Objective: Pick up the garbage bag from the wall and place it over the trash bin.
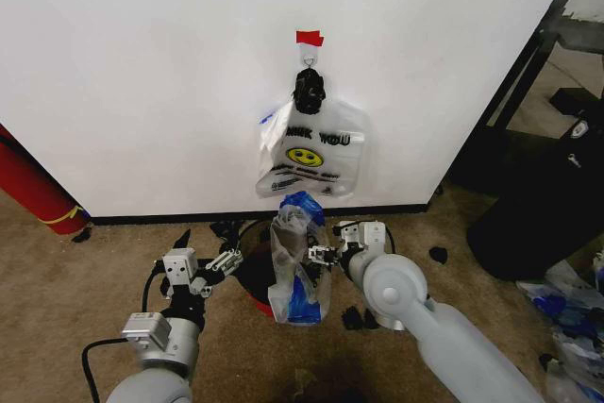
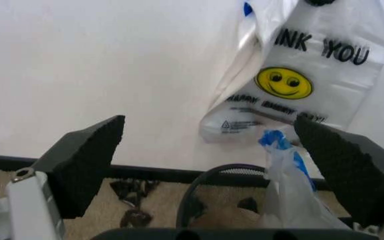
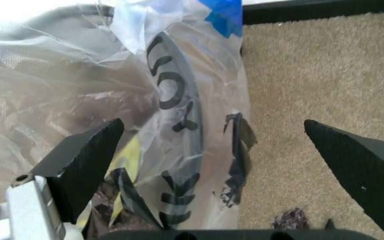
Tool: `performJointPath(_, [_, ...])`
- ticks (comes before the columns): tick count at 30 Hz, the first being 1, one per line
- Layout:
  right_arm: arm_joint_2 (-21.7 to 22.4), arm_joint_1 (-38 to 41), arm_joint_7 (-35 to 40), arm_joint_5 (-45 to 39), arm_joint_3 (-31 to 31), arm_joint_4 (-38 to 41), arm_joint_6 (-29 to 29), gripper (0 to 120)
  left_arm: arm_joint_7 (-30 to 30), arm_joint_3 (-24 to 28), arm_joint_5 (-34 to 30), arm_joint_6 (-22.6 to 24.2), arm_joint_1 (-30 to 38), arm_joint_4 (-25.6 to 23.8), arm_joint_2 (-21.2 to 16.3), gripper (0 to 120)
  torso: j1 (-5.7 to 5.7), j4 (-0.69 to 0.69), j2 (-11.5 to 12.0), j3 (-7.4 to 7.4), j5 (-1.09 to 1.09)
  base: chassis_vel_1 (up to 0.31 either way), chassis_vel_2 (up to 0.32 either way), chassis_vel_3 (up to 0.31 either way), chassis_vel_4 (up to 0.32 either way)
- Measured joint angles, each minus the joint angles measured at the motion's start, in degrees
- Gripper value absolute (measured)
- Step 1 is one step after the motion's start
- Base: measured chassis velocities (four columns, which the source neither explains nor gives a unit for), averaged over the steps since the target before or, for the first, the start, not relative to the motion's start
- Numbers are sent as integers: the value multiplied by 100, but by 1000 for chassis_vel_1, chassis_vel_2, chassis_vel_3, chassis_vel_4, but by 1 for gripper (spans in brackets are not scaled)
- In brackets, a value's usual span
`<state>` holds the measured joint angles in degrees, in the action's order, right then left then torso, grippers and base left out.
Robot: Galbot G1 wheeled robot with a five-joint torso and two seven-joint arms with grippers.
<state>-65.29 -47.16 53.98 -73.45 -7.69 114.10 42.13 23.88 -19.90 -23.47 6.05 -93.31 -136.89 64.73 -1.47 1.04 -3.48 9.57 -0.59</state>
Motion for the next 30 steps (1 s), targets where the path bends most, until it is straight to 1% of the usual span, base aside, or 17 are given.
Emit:
performJointPath(6, [-203,149,286,-121,-178,-233,-6,100,13,-2,-52,19,19,-13,-1,100,0,0,0,0,0,0,0,0,0])
performJointPath(15, [-363,125,414,-62,-247,-457,-12,100,15,-3,-127,27,49,-13,-44,100,0,0,0,0,0,0,0,0,0])
performJointPath(19, [-399,98,428,-13,-250,-506,-15,99,31,28,-256,72,114,-17,-53,100,0,0,0,0,0,0,0,0,0])
performJointPath(21, [-437,111,428,5,-251,-600,-18,92,45,50,-324,88,202,-11,-89,100,0,1,0,0,1,0,0,0,0])
performJointPath(22, [-437,111,428,5,-251,-600,-18,92,45,50,-324,88,202,-11,-89,100,0,1,0,0,1,0,0,0,0])
performJointPath(23, [-471,137,428,6,-250,-683,-19,89,50,60,-342,91,240,12,-107,100,0,0,0,0,1,0,0,0,0])
performJointPath(24, [-498,160,427,8,-259,-748,-21,83,53,69,-357,92,270,29,-119,100,0,0,0,0,1,0,0,0,0])
performJointPath(25, [-510,170,427,9,-269,-776,-21,81,55,75,-367,92,286,34,-124,100,0,0,0,0,1,0,0,0,0])
performJointPath(28, [-557,215,427,62,-315,-897,-22,71,61,87,-390,94,323,42,-144,100,0,0,0,0,1,0,0,0,0])
performJointPath(29, [-557,215,427,62,-315,-897,-22,71,61,87,-390,94,323,42,-144,100,0,0,0,0,1,0,0,0,0])
performJointPath(30, [-571,229,427,83,-331,-929,-23,67,62,89,-394,94,325,42,-150,100,0,0,0,0,1,0,0,0,0])
